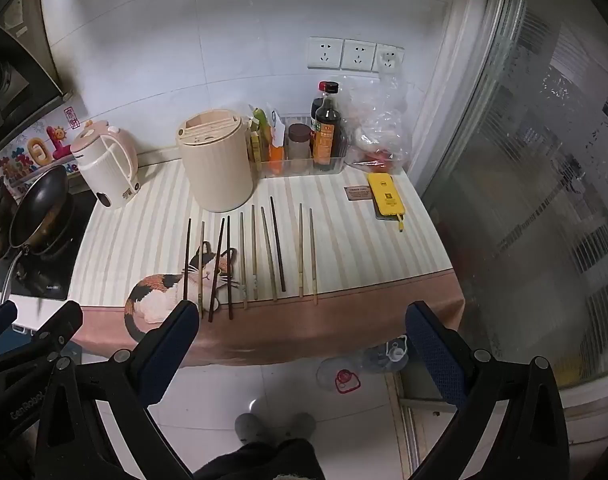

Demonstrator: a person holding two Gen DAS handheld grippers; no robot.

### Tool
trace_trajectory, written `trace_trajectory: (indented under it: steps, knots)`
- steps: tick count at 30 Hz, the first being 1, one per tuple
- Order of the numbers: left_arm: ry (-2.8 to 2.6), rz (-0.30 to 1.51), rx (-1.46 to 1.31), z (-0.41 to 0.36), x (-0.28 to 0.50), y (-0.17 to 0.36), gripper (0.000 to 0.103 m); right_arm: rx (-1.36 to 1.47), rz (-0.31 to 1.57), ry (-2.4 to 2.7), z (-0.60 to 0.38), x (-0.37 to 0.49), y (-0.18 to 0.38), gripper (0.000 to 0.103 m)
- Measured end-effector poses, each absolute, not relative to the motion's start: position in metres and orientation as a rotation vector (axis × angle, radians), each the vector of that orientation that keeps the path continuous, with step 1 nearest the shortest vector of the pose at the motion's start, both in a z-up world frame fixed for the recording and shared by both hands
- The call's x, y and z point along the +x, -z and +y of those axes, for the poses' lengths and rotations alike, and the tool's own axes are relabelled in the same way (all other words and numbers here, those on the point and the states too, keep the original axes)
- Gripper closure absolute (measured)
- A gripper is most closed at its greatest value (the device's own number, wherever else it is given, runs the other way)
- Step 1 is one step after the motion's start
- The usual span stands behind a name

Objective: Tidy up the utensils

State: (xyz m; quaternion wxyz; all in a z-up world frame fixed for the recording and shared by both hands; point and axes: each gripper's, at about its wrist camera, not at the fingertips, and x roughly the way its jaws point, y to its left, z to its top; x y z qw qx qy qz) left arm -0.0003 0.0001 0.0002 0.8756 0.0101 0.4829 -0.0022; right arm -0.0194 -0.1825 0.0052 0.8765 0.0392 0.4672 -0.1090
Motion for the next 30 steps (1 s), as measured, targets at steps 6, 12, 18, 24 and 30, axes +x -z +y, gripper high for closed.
trace_trajectory:
  steps: [6,12,18,24,30]
  knots:
    - [0.002,1.006,0.027,0.000,0.000,0.000,0.000,0.089,0.969,0.222,-0.185,-0.020,-0.006,0.000]
    - [-0.002,0.999,0.027,-0.002,0.005,-0.006,0.000,0.080,0.971,0.226,-0.186,-0.016,-0.002,0.000]
    - [-0.006,0.983,0.025,-0.006,0.012,-0.013,0.000,0.079,0.965,0.229,-0.184,-0.016,-0.004,0.000]
    - [-0.009,0.970,0.023,-0.007,0.005,-0.011,0.000,0.080,0.964,0.228,-0.185,-0.016,-0.004,0.000]
    - [-0.009,0.970,0.022,-0.008,0.005,-0.011,0.000,0.078,0.965,0.227,-0.185,-0.015,-0.004,0.000]
